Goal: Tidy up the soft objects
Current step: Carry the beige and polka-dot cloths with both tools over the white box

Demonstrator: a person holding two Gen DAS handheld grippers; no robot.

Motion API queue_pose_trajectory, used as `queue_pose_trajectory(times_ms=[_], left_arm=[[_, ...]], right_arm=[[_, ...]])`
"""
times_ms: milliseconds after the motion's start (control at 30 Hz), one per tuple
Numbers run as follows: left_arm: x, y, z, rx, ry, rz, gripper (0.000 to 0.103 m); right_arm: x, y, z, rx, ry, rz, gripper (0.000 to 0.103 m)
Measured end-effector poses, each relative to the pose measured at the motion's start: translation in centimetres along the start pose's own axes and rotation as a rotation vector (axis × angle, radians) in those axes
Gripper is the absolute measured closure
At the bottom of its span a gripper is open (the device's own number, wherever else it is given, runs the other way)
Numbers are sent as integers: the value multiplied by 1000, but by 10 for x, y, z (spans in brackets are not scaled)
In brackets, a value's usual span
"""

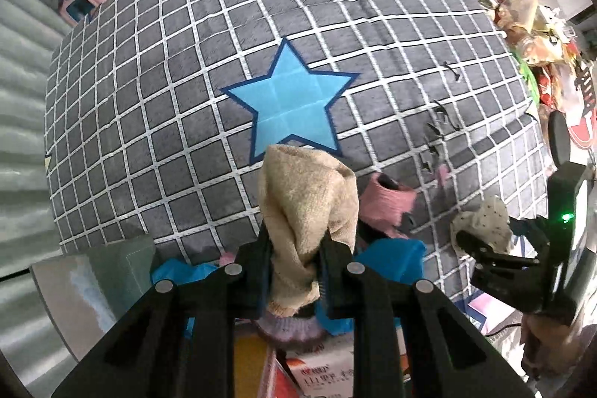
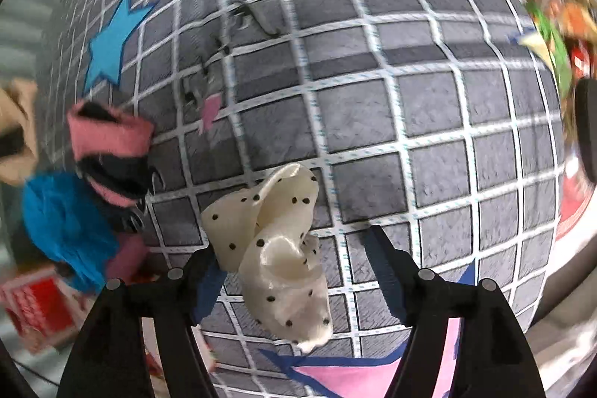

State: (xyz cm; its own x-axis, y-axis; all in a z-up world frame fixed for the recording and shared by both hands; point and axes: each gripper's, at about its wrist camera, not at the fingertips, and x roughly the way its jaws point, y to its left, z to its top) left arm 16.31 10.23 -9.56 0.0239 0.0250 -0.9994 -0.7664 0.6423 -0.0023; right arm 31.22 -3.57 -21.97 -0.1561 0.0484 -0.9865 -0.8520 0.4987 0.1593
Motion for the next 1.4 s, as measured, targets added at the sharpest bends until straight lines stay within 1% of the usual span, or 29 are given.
queue_pose_trajectory(times_ms=[33, 67, 100, 133, 167, 200, 300, 500, 533, 567, 700, 767, 867, 1000, 1167, 1400], left_arm=[[6, -7, -4, -4, -5, -4, 81], [9, -7, -8, -11, -12, -13, 81], [2, -6, -10, -18, -20, -22, 81], [12, -6, -11, -20, -27, -27, 81], [11, -4, -17, -21, -34, -32, 81], [12, -10, -21, -21, -40, -33, 81], [10, -10, -29, -11, -65, -47, 81], [-14, -26, -51, 43, -111, -75, 81], [-18, -29, -56, 49, -115, -89, 81], [-23, -33, -62, 57, -118, -106, 81], [-34, -44, -82, 97, -128, -130, 81], [-38, -49, -94, 122, -124, -147, 81], [-43, -52, -113, 146, -119, -169, 81], [-49, -47, -135, 135, -120, -196, 81], [-63, -31, -161, 112, -156, -201, 81], [-83, 4, -187, 27, -216, -209, 81]], right_arm=[[-2, 4, -1, -24, -14, -7, 50], [-3, 9, -1, -31, -19, 20, 71], [0, 18, 1, -21, -11, 46, 72], [-1, 22, 1, -6, -7, 61, 72], [-3, 22, 1, 1, -9, 73, 74], [-7, 18, -1, 11, -15, 89, 74], [-26, 7, -3, 40, -38, 132, 74], [-60, 3, -12, 93, -83, 177, 74], [-64, -5, -15, 98, -86, 186, 74], [-66, -12, -20, 100, -89, 191, 74], [-90, -13, -43, 98, -105, 211, 74], [-104, -23, -55, 91, -106, 222, 74], [-112, -17, -71, 81, -103, 240, 74], [-120, 0, -87, 57, -97, 256, 74], [-128, 26, -100, 27, -93, 272, 74], [-142, 68, -111, -38, -84, 292, 74]])
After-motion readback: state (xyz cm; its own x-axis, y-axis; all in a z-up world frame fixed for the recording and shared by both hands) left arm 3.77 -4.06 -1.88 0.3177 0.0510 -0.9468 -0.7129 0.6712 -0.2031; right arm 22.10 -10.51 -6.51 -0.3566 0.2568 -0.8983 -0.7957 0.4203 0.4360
